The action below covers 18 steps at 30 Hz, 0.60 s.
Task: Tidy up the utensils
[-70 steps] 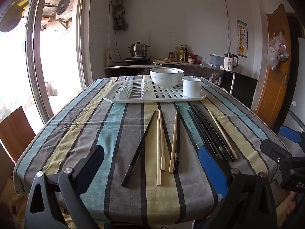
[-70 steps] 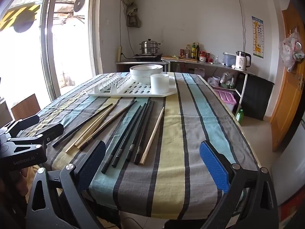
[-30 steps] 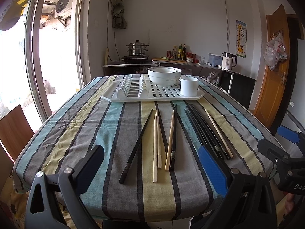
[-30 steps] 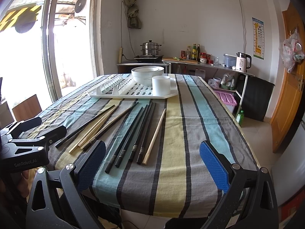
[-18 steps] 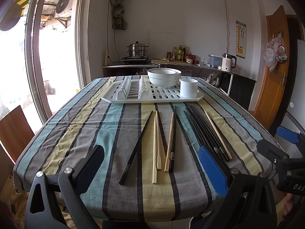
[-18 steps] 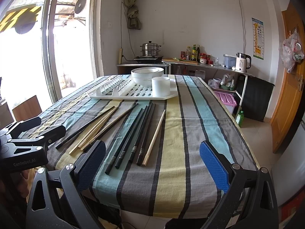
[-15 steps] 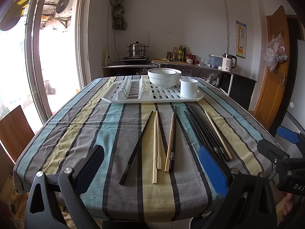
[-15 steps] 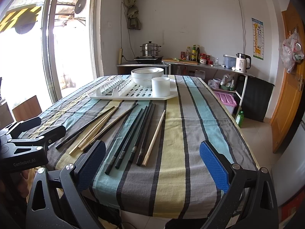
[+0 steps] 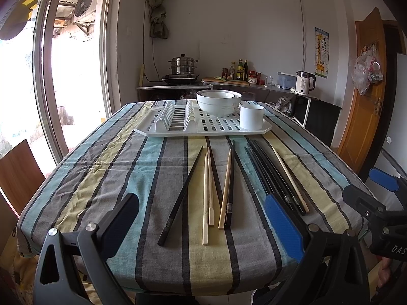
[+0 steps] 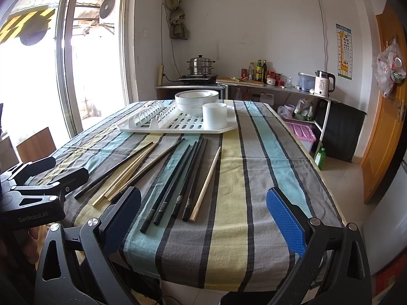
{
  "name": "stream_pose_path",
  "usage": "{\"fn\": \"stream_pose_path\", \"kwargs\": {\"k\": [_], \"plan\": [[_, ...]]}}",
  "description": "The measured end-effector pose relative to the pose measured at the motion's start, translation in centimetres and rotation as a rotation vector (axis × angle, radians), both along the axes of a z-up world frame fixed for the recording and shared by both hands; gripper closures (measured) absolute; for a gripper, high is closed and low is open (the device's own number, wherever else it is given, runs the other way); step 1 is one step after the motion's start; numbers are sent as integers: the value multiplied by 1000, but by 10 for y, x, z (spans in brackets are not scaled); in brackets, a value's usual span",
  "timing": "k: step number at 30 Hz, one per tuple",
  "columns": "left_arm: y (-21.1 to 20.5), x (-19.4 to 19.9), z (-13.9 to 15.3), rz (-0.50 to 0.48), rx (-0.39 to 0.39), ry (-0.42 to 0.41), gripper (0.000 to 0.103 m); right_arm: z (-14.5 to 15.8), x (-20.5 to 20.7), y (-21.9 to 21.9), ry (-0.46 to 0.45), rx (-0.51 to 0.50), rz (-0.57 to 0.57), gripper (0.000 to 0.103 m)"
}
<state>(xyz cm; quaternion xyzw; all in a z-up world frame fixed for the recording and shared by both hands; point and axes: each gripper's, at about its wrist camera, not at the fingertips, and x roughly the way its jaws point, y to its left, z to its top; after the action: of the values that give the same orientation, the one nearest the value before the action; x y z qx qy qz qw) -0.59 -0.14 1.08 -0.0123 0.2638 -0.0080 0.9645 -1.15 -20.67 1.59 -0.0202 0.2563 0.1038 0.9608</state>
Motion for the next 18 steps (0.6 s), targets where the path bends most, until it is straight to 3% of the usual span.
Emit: {"fn": "stream_pose_path", "kwargs": {"k": [18], "plan": [[1,0,-1,2,-5,-4,2,1,1,1,-4,-1,1,4]]}}
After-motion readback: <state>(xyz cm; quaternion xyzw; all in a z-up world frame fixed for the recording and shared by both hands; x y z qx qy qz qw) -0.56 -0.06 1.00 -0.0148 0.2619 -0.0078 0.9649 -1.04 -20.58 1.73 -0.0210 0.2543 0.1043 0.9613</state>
